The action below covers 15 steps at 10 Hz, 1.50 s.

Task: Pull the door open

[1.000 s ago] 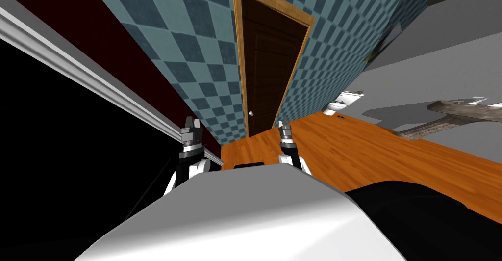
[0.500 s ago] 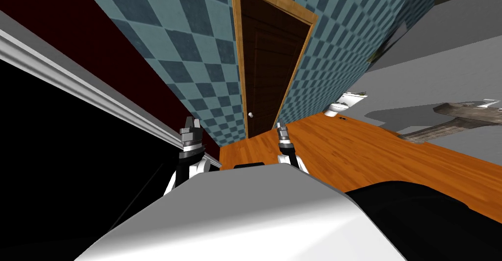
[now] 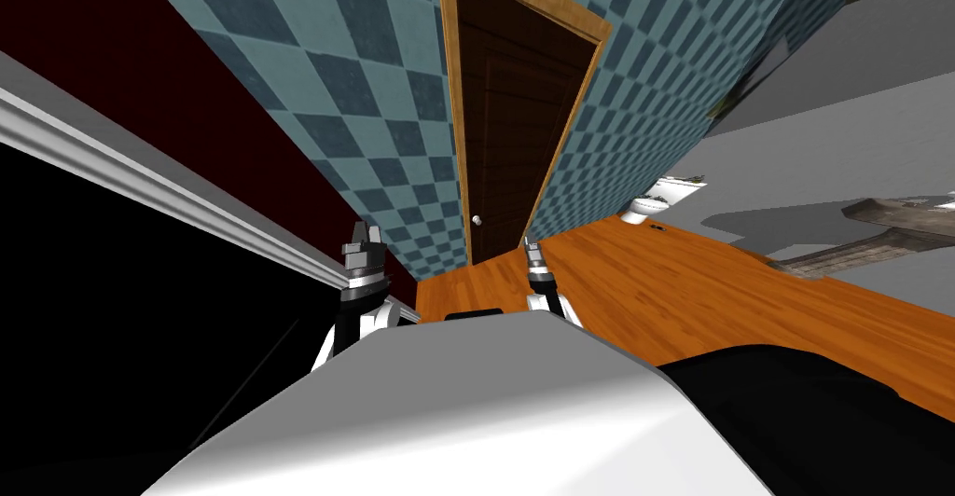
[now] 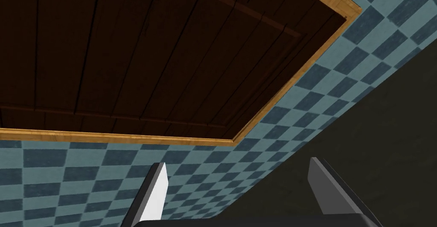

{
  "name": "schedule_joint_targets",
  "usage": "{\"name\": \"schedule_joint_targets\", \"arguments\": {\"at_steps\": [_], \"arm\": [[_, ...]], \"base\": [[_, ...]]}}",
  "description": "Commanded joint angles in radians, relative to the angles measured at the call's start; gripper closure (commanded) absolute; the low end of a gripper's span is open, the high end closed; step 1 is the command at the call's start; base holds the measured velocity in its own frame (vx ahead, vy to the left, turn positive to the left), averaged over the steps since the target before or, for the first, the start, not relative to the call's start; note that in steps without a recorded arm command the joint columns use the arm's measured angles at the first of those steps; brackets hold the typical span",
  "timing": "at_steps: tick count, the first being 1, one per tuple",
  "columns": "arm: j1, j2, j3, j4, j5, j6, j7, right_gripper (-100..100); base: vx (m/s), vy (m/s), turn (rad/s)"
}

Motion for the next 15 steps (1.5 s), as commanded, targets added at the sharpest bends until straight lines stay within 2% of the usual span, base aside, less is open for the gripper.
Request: {"name": "schedule_joint_targets", "arguments": {"at_steps": [1,15], "arm": [[-0.012,-0.008,0.001,0.034,-0.001,-0.010,0.032,-100],[-0.123,-0.074,0.017,0.362,-0.010,-0.106,0.331,-100]], "base": [[0.066,-0.012,0.027],[0.070,-0.001,0.032]]}}
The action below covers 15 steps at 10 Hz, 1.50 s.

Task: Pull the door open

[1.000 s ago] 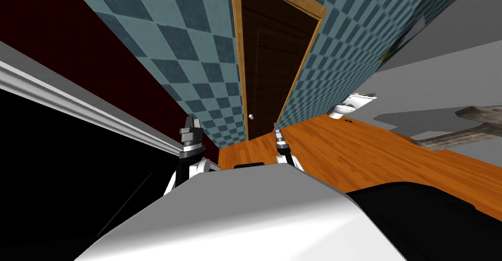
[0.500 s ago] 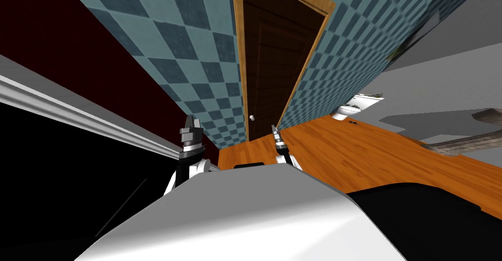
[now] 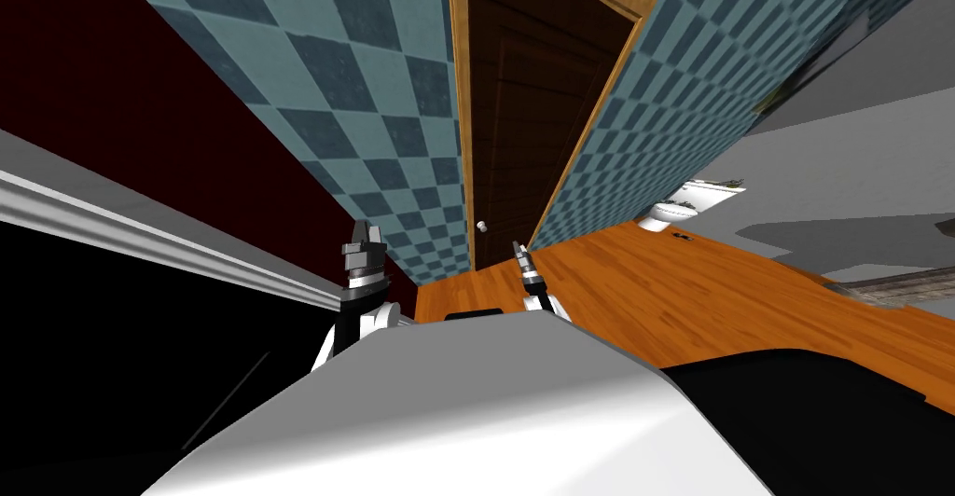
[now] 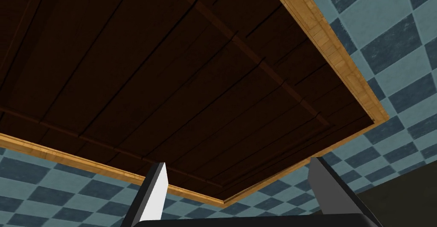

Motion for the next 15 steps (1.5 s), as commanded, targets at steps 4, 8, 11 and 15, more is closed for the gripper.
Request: {"name": "schedule_joint_targets", "arguments": {"at_steps": [4,8,11,15], "arm": [[-0.040,-0.023,0.004,0.117,-0.004,-0.035,0.106,-100],[-0.073,-0.040,0.009,0.217,-0.007,-0.065,0.197,-100],[-0.098,-0.052,0.013,0.289,-0.009,-0.086,0.263,-100],[-0.130,-0.068,0.017,0.384,-0.012,-0.114,0.349,-100]], "base": [[0.068,0.015,0.035],[0.068,0.026,0.034],[0.067,0.020,0.037],[0.071,0.029,0.032]]}}
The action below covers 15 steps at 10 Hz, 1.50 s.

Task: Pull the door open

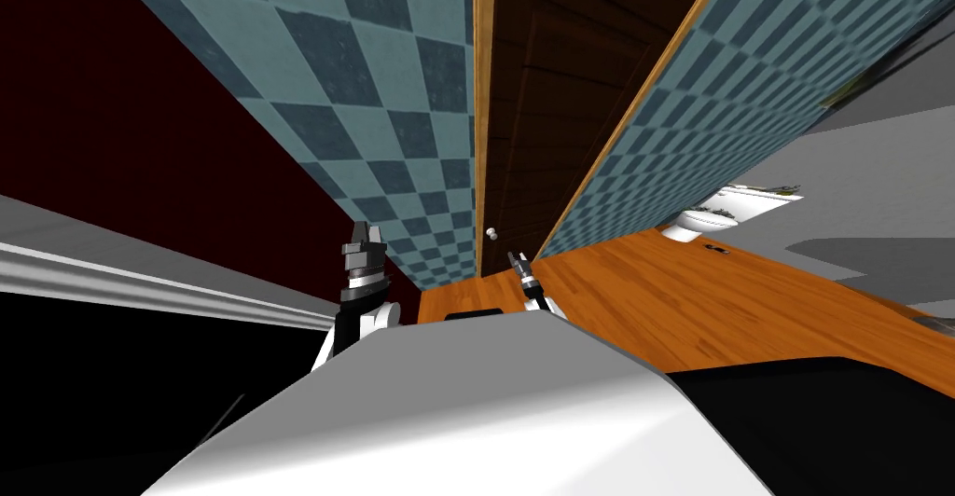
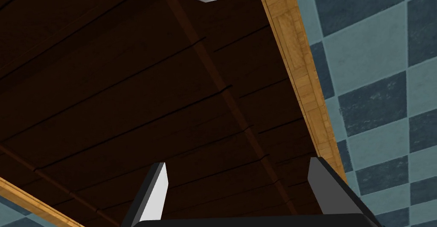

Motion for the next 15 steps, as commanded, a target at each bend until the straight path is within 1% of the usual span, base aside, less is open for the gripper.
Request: {"name": "schedule_joint_targets", "arguments": {"at_steps": [1,8,13,14,15], "arm": [[-0.010,-0.007,0.002,0.033,-0.001,-0.010,0.035,-100],[-0.061,-0.030,0.009,0.183,-0.005,-0.054,0.172,-100],[-0.091,-0.044,0.014,0.273,-0.008,-0.081,0.254,-100],[-0.102,-0.049,0.015,0.305,-0.009,-0.090,0.283,-100],[-0.107,-0.051,0.016,0.319,-0.009,-0.094,0.296,-100]], "base": [[0.056,0.026,0.035],[0.058,0.025,0.031],[0.055,0.025,0.026],[0.061,0.022,0.035],[0.069,0.017,0.030]]}}
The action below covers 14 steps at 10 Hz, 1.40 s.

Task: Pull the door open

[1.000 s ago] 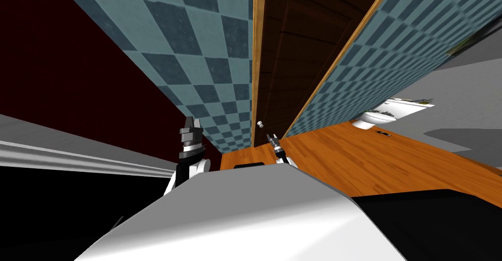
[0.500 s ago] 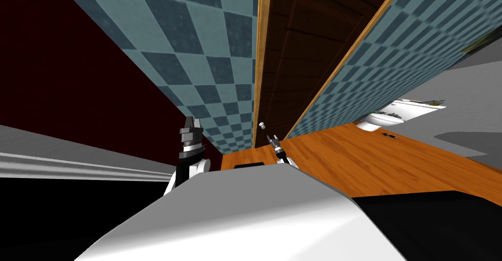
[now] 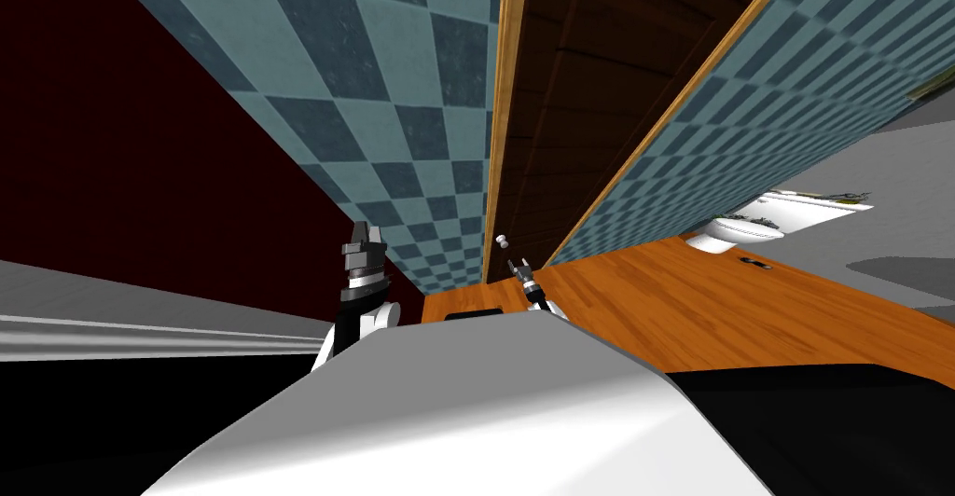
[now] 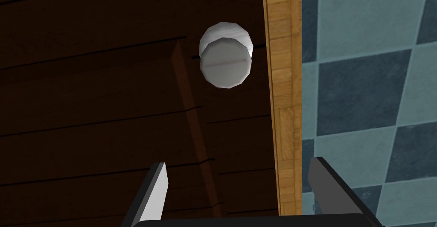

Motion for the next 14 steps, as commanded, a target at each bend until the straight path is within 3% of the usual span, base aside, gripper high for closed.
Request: {"name": "schedule_joint_targets", "arguments": {"at_steps": [1,7,8,14], "arm": [[-0.012,-0.003,0.001,0.031,-0.001,-0.010,0.026,-100],[-0.047,-0.018,0.006,0.135,-0.004,-0.040,0.121,-100],[-0.050,-0.017,0.005,0.138,-0.004,-0.044,0.108,-100],[-0.031,-0.079,-0.072,0.222,-0.058,-0.112,0.082,-100]], "base": [[0.058,0.021,0.025],[0.048,0.018,0.022],[0.021,0.002,0.004],[0.167,0.061,0.201]]}}
